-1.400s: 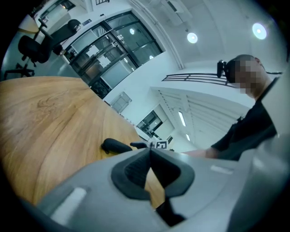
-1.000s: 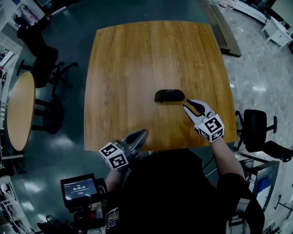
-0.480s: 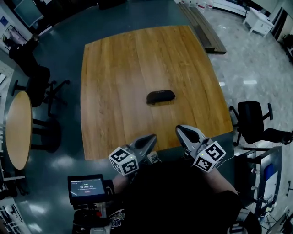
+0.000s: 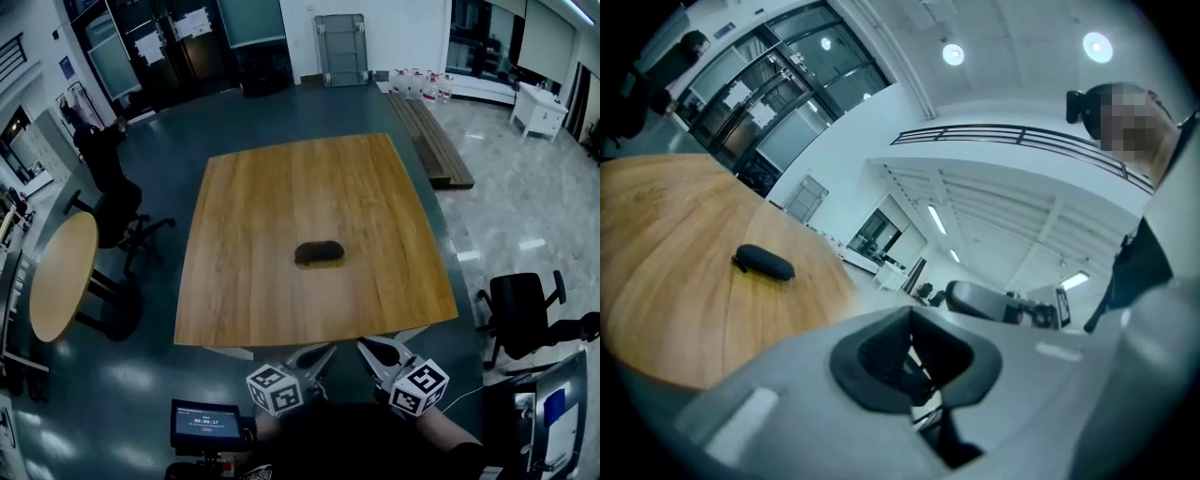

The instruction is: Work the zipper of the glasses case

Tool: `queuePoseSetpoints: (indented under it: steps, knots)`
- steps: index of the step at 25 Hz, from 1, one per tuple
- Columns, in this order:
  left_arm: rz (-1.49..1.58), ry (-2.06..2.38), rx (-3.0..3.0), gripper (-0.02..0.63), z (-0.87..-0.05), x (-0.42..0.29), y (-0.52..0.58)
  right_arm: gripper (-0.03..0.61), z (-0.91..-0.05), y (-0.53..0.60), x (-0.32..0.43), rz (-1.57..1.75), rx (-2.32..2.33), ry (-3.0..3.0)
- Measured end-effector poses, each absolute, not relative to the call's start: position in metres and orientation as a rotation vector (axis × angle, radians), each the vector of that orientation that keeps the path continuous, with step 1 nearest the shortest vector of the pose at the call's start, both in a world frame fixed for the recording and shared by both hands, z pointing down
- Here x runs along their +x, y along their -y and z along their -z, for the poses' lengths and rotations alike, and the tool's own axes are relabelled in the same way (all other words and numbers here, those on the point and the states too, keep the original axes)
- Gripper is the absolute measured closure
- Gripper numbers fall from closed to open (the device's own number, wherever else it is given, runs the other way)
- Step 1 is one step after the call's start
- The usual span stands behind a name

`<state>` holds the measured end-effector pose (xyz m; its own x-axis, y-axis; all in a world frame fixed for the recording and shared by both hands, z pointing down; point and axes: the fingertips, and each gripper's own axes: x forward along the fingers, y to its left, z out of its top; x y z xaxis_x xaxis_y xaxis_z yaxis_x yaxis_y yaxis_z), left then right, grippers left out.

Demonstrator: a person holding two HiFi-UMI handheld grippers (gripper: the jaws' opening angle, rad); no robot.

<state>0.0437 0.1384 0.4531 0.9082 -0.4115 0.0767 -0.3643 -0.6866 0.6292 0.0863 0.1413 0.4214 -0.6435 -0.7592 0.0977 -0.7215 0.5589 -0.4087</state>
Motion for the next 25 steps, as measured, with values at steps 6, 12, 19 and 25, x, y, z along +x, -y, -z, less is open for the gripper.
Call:
queuePoseSetpoints:
  steps: [6, 12, 19, 25]
  knots:
    - [0.123, 0.656, 2.358, 0.615, -0.456, 0.052, -0.197, 0.574, -0.434, -0.196, 0.099, 0.71, -1.186, -2.698]
    - [0.151, 0.737, 2.325, 0.615, -0.456, 0.036, -0.22, 0.574, -0.431, -0.223, 0.101, 0.734, -1.175, -2.687]
    - [0.101, 0.689, 2.411, 0.615, -0.442, 0.035, -0.224, 0.574, -0.422, -0.224, 0.1, 0.667, -1.231, -2.654]
    - [0.065, 0.653, 2.478, 0.614, -0.441, 0.047, -0.234, 0.574, -0.428, -0.226, 0.099, 0.667, -1.22, -2.667]
